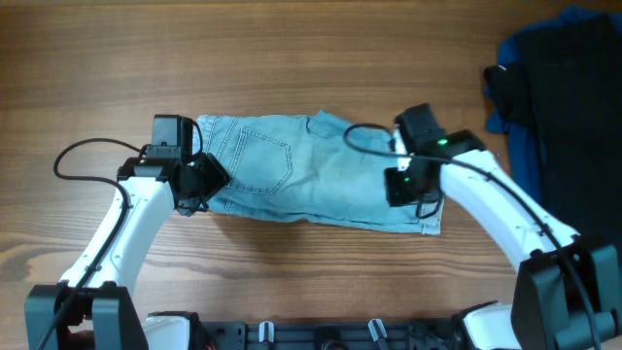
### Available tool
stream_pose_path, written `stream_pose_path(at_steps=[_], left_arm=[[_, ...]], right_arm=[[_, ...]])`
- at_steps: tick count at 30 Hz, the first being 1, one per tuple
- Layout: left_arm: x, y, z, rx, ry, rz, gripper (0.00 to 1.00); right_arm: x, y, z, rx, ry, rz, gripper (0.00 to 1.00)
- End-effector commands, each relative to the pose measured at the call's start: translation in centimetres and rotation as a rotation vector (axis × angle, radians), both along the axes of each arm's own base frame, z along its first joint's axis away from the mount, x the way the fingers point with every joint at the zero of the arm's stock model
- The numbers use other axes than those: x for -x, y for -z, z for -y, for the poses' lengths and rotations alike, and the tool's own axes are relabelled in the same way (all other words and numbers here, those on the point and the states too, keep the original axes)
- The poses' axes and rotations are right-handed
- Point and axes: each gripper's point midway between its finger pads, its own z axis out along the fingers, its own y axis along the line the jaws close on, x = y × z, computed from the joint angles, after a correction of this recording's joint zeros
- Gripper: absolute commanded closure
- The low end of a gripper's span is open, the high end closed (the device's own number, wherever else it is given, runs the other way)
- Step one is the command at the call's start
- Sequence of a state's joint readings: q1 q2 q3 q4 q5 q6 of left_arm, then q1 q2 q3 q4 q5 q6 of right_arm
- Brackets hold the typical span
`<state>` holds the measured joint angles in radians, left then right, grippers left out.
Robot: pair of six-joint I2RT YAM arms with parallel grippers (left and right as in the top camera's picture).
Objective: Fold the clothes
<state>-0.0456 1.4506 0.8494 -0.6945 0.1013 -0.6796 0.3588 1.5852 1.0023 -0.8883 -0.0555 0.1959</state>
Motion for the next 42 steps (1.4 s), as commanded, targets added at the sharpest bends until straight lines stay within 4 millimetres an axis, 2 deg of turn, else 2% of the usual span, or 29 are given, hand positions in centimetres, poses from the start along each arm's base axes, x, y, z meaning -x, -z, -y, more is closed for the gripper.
stream_pose_path(at_steps=[1, 2, 3, 9, 12, 16, 20, 24, 30, 33, 37, 42], left_arm=[[0.3, 0.5, -0.4, -0.009, -0.027, -0.015, 0.28], [0.3, 0.5, -0.4, -0.009, -0.027, -0.015, 0.22], [0.3, 0.5, -0.4, -0.009, -0.027, -0.015, 0.21], [0.3, 0.5, -0.4, -0.009, -0.027, -0.012, 0.22], [0.1, 0.4, -0.4, -0.009, -0.027, -0.004, 0.23], [0.1, 0.4, -0.4, -0.009, -0.026, -0.004, 0.23], [0.2, 0.5, -0.4, -0.008, -0.026, -0.007, 0.18], [0.2, 0.5, -0.4, -0.008, -0.026, -0.007, 0.18], [0.2, 0.5, -0.4, -0.009, -0.026, -0.008, 0.17], [0.2, 0.5, -0.4, -0.009, -0.026, -0.009, 0.17], [0.2, 0.5, -0.4, -0.009, -0.026, -0.008, 0.16], [0.2, 0.5, -0.4, -0.009, -0.026, -0.009, 0.15]], right_arm=[[0.6, 0.5, -0.9, 0.056, -0.130, 0.029, 0.59], [0.7, 0.7, -1.2, 0.061, -0.149, 0.037, 0.59], [0.9, 0.9, -1.3, 0.063, -0.166, 0.041, 0.59], [1.8, 1.8, -1.3, 0.084, -0.209, 0.029, 0.54], [2.3, 1.8, -2.1, 0.065, -0.248, 0.017, 0.47], [3.1, 1.8, -2.6, 0.078, -0.281, 0.004, 0.47], [4.5, 1.9, -1.6, 0.126, -0.294, -0.050, 0.47], [3.7, 1.7, 0.0, 0.223, -0.290, -0.016, 0.48], [2.9, 1.9, -0.5, 0.211, -0.322, 0.022, 0.51], [3.3, 2.7, -0.3, 0.212, -0.362, 0.018, 0.49], [3.5, 3.2, 0.0, 0.223, -0.364, 0.015, 0.37], [2.6, 3.1, -0.6, 0.206, -0.360, 0.058, 0.38]])
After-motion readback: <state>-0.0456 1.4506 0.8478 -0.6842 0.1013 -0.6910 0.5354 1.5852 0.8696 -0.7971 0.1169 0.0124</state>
